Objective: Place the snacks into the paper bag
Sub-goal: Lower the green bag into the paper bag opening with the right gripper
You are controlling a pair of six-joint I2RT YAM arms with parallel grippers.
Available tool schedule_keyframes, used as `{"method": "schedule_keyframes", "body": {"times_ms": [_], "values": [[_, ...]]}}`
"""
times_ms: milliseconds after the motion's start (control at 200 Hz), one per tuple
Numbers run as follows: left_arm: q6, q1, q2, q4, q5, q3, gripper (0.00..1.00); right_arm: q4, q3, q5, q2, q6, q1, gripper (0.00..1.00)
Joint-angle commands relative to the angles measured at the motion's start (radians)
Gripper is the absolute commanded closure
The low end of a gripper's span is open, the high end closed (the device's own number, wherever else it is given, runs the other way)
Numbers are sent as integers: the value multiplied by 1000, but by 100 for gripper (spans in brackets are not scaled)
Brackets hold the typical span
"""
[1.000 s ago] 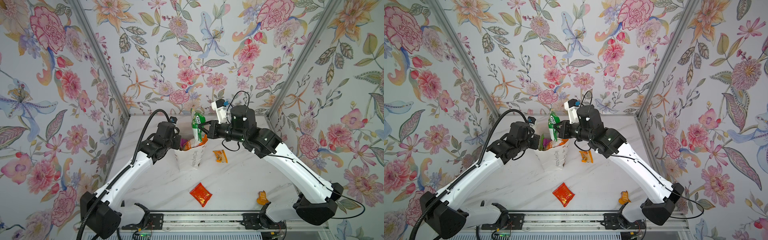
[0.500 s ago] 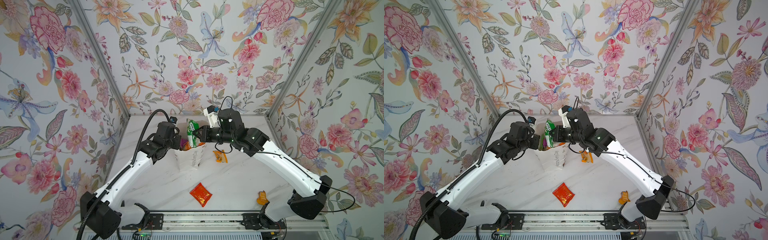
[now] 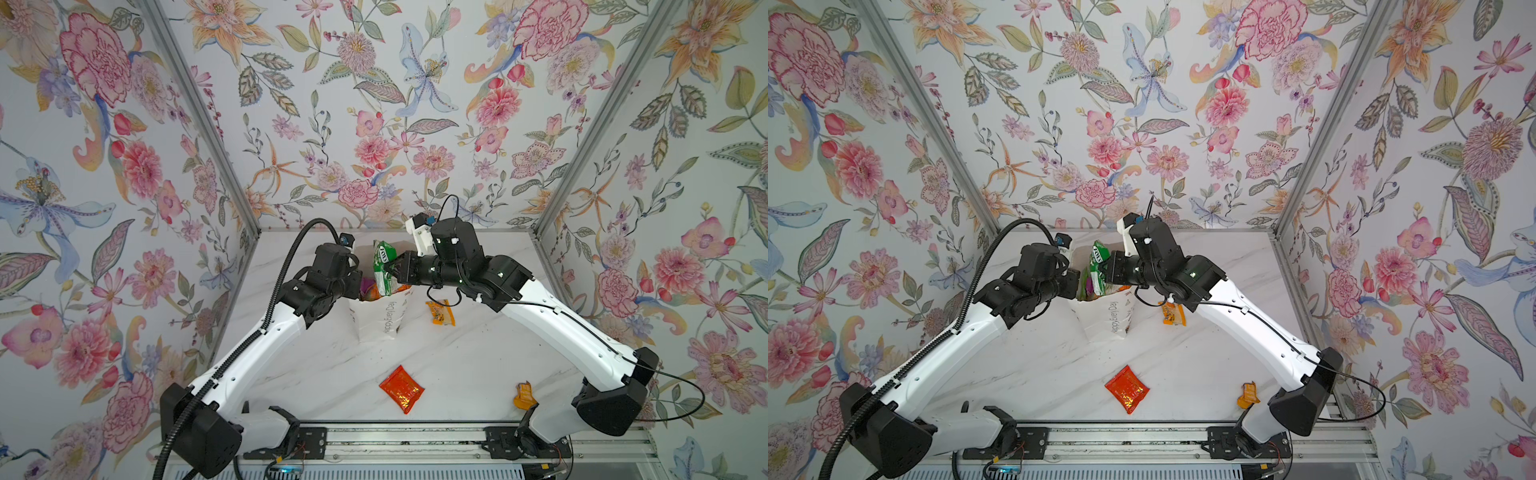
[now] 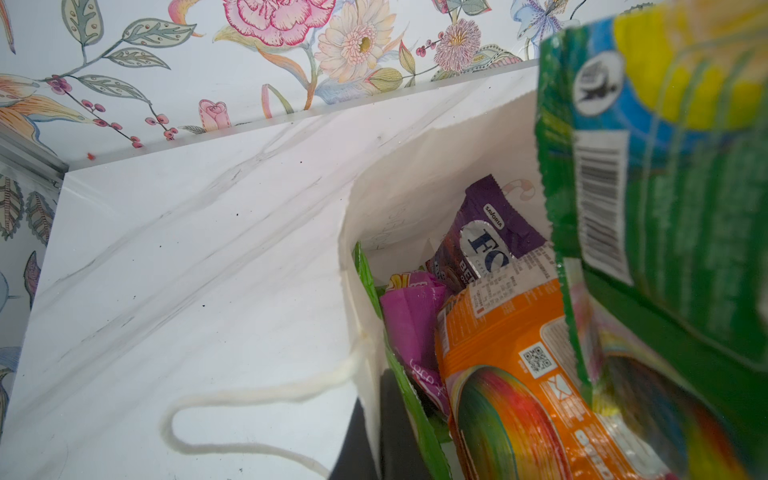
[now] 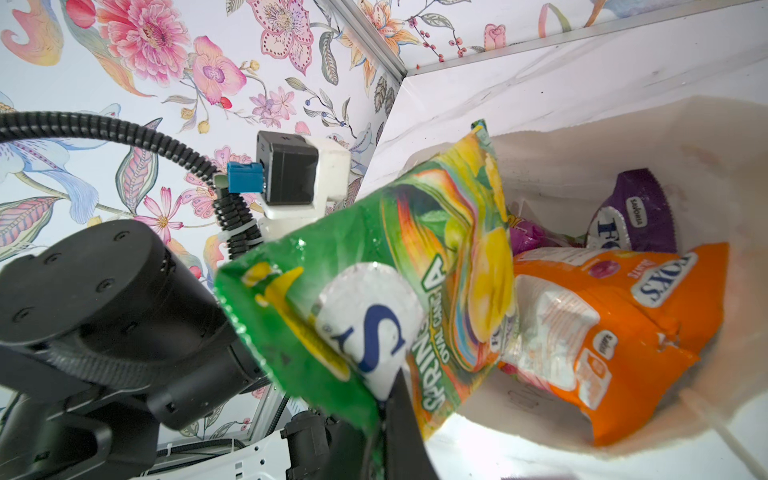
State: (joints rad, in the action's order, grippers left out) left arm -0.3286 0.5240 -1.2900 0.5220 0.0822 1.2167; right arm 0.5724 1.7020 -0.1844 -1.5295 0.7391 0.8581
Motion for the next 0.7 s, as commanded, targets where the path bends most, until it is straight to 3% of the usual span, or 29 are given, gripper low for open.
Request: {"method": "schedule_keyframes", "body": {"times_ms": [0,696], "values": [[19,4,23,-74,26,1,100,-23,35,-3,-25,14,8,100],[20,5,27,-74,28,0,100,-42,24,-60,-142,39,-53,100]]}}
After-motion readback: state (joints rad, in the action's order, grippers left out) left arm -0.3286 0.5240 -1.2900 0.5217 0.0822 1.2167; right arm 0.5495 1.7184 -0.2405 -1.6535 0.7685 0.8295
